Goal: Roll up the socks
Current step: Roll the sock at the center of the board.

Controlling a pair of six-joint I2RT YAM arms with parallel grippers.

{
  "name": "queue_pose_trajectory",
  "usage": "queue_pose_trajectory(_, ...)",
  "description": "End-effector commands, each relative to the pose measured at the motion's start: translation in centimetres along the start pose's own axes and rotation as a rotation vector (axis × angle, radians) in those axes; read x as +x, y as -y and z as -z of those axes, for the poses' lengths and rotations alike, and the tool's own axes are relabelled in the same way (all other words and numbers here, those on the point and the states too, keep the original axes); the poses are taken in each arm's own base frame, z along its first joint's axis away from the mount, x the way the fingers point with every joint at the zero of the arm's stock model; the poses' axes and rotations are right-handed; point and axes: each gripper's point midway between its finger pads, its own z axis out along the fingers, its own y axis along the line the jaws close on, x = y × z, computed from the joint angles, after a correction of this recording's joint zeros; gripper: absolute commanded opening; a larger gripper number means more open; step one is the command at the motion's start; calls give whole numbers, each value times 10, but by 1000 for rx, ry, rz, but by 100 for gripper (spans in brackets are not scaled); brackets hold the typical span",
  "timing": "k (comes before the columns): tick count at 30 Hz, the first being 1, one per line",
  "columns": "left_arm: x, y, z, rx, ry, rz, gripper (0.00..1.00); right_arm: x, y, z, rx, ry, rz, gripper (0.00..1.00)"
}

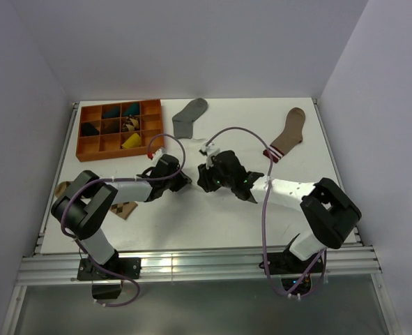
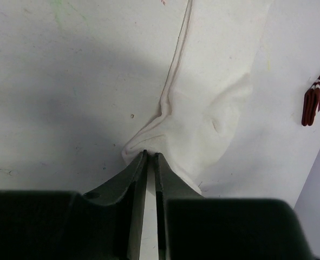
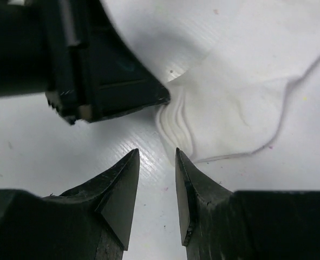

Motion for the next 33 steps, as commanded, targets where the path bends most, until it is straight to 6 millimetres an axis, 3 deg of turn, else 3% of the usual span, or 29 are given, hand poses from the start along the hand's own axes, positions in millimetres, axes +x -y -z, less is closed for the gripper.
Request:
queue_pose_trajectory(1,6,-26,-5,-105,-12,-54,17,5,11,-3,112,30,274,40)
queue_pose_trajectory(5,7,-25,-5,-104,-19,-68,17,12,0,-12,167,30,428,41)
queue_pose_trajectory(12,8,-22,-5,-93,-33,-79,17,22,-6,-21,215,24,528,41)
queue_pose_trajectory(33,10,-21,-4,-89,-44,-86,16,39,3,-48,246,-36,576,41)
